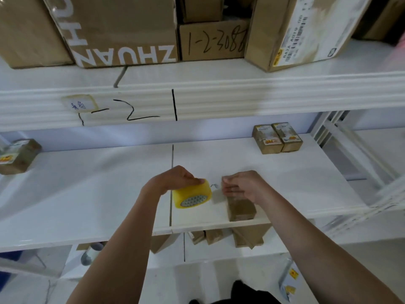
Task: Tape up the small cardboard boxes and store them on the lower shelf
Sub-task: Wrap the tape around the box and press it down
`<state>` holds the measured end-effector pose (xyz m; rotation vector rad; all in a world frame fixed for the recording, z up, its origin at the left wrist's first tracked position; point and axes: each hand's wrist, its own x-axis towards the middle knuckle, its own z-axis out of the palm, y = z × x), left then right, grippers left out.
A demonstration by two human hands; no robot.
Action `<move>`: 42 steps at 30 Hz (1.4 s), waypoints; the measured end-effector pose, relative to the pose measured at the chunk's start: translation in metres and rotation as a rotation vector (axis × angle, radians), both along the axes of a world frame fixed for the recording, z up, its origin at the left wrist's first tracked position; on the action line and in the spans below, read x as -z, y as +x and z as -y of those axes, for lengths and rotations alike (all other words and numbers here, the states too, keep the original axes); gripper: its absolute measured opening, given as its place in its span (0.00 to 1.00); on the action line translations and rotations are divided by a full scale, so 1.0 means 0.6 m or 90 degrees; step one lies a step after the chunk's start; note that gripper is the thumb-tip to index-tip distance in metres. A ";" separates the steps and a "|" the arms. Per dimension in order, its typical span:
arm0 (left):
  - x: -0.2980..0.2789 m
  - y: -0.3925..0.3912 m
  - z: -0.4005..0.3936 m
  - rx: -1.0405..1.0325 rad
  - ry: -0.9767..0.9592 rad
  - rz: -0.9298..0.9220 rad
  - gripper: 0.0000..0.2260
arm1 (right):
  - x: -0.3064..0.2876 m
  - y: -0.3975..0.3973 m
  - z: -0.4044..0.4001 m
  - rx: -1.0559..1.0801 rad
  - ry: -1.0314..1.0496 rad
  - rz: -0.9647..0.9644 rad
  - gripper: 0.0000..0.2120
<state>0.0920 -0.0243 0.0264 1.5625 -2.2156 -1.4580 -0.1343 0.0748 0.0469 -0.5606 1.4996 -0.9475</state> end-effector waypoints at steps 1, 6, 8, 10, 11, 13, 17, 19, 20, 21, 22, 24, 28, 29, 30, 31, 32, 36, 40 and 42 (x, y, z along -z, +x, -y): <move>-0.002 -0.008 0.004 -0.010 0.000 -0.016 0.17 | -0.002 -0.012 0.002 0.003 0.001 0.005 0.03; -0.010 -0.040 0.011 -0.003 0.040 -0.069 0.11 | -0.012 -0.075 0.024 -0.005 -0.010 0.005 0.04; -0.013 -0.050 0.016 0.027 0.033 -0.062 0.09 | -0.013 -0.094 0.037 -0.012 0.002 -0.009 0.06; -0.015 -0.057 0.024 0.040 0.013 -0.044 0.10 | -0.008 -0.105 0.050 -0.026 0.011 -0.023 0.05; -0.015 -0.061 0.028 0.041 0.003 -0.027 0.13 | -0.004 -0.108 0.054 -0.035 0.013 -0.029 0.04; -0.013 -0.069 0.039 0.040 -0.013 0.015 0.16 | 0.006 -0.111 0.060 -0.042 0.017 -0.047 0.04; 0.003 -0.086 0.053 0.044 -0.050 0.139 0.22 | 0.029 -0.131 0.057 -0.017 0.012 -0.052 0.03; 0.017 -0.095 0.049 0.040 -0.084 0.223 0.30 | 0.041 -0.147 0.052 -0.016 0.019 -0.060 0.03; 0.023 -0.101 0.044 0.032 -0.096 0.250 0.33 | 0.048 -0.153 0.049 -0.014 0.025 -0.066 0.03; 0.028 -0.108 0.039 0.027 -0.101 0.266 0.34 | 0.054 -0.158 0.046 -0.005 0.033 -0.071 0.03; 0.035 -0.114 0.035 0.033 -0.102 0.269 0.34 | 0.060 -0.163 0.042 0.005 0.042 -0.075 0.03; 0.045 -0.125 0.029 0.052 -0.096 0.253 0.32 | 0.067 -0.170 0.036 0.018 0.061 -0.089 0.04; 0.066 -0.125 0.028 0.019 -0.039 0.202 0.24 | 0.078 -0.181 0.027 0.026 0.085 -0.095 0.04; 0.068 -0.122 0.028 0.036 -0.036 0.204 0.23 | 0.080 -0.179 0.026 0.025 0.090 -0.094 0.04; 0.069 -0.120 0.029 0.050 -0.038 0.209 0.23 | 0.084 -0.176 0.024 0.026 0.092 -0.094 0.05; 0.069 -0.120 0.027 0.053 -0.041 0.220 0.24 | 0.088 -0.173 0.024 0.030 0.094 -0.093 0.05; 0.071 -0.120 0.027 0.051 -0.047 0.235 0.24 | 0.091 -0.169 0.024 0.035 0.096 -0.092 0.04; 0.082 -0.132 0.019 0.027 -0.093 0.291 0.22 | 0.109 -0.167 0.020 0.057 0.109 -0.103 0.04; 0.083 -0.146 0.011 0.005 -0.133 0.306 0.22 | 0.120 -0.174 0.012 0.053 0.113 -0.121 0.05; 0.079 -0.152 0.010 0.006 -0.136 0.320 0.22 | 0.121 -0.176 0.012 0.050 0.109 -0.129 0.05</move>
